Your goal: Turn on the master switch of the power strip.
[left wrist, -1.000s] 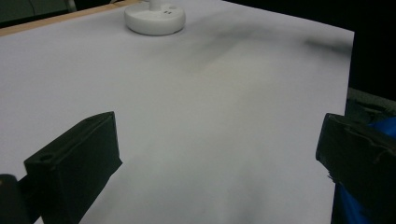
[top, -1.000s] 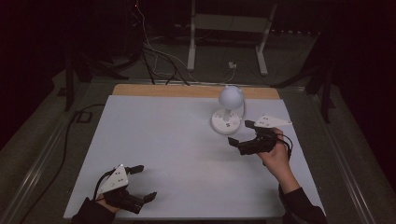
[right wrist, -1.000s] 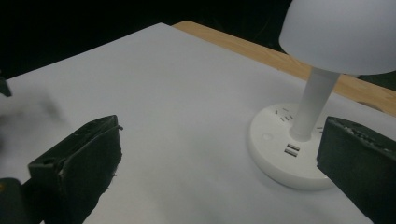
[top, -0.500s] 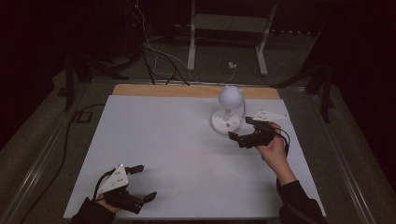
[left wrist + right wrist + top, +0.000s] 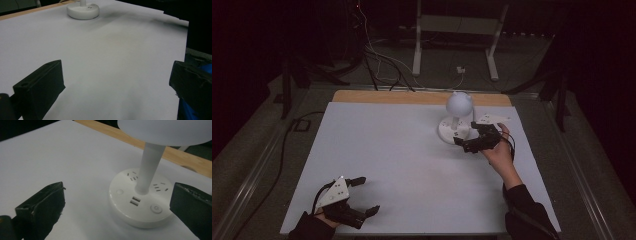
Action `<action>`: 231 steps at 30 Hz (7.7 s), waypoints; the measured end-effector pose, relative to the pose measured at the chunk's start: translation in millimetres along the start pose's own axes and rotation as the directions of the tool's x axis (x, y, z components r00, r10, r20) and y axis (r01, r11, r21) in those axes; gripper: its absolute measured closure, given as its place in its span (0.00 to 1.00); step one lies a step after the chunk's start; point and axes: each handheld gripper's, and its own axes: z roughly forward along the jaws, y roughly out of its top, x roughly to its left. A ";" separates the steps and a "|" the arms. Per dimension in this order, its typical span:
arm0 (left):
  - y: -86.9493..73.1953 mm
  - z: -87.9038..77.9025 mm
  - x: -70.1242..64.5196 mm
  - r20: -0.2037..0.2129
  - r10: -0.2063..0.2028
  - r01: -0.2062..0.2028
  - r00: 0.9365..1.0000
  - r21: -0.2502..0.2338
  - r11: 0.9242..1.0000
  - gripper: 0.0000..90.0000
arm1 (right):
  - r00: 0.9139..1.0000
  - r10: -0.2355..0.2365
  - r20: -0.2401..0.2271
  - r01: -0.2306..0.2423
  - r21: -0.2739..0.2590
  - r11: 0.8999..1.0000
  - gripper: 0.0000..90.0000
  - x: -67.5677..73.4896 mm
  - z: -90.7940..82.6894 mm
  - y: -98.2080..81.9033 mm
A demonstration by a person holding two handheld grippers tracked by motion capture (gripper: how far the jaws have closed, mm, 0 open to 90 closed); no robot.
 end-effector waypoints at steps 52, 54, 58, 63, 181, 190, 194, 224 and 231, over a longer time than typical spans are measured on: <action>-0.7 0.3 1.1 0.002 -0.012 0.012 1.000 -0.002 1.000 0.00 | 0.989 -0.035 0.144 0.027 0.057 0.998 1.00 -42.7 29.0 -14.2; -0.7 0.5 1.3 0.003 -0.013 0.013 1.000 -0.002 1.000 0.00 | 0.989 -0.035 0.147 0.027 0.061 0.998 1.00 -42.9 29.6 -14.8; -0.8 0.6 1.3 0.003 -0.013 0.013 1.000 -0.003 1.000 0.00 | 0.988 -0.016 0.153 0.002 0.091 0.996 1.00 -44.0 34.7 -18.5; -0.8 0.8 1.5 0.002 -0.014 0.014 1.000 -0.002 1.000 0.00 | 0.985 -0.017 0.170 -0.003 0.112 0.994 1.00 -43.7 39.3 -20.9; -0.9 0.9 1.9 -0.004 -0.015 0.015 1.000 0.002 1.000 0.00 | 0.999 0.007 -0.044 -0.002 0.125 0.992 0.00 4.4 -30.0 -44.2; -0.8 0.6 1.8 -0.004 -0.014 0.014 1.000 0.004 1.000 0.00 | 0.999 0.006 -0.036 -0.001 0.140 0.990 0.00 17.4 -41.9 -63.4; -0.7 0.6 1.7 -0.006 -0.011 0.011 1.000 0.005 1.000 0.00 | 1.000 -0.002 -0.029 0.006 0.139 0.990 0.00 23.3 -48.9 -70.9; -0.6 0.2 0.8 -0.006 -0.006 0.007 1.000 0.008 1.000 0.00 | 0.997 0.004 0.073 -0.013 0.125 0.992 0.00 37.7 -103.3 -124.5; -0.7 0.4 0.9 -0.007 -0.006 0.006 1.000 0.008 1.000 0.00 | 0.997 0.031 0.065 -0.040 0.149 0.988 0.00 37.2 -110.8 -135.7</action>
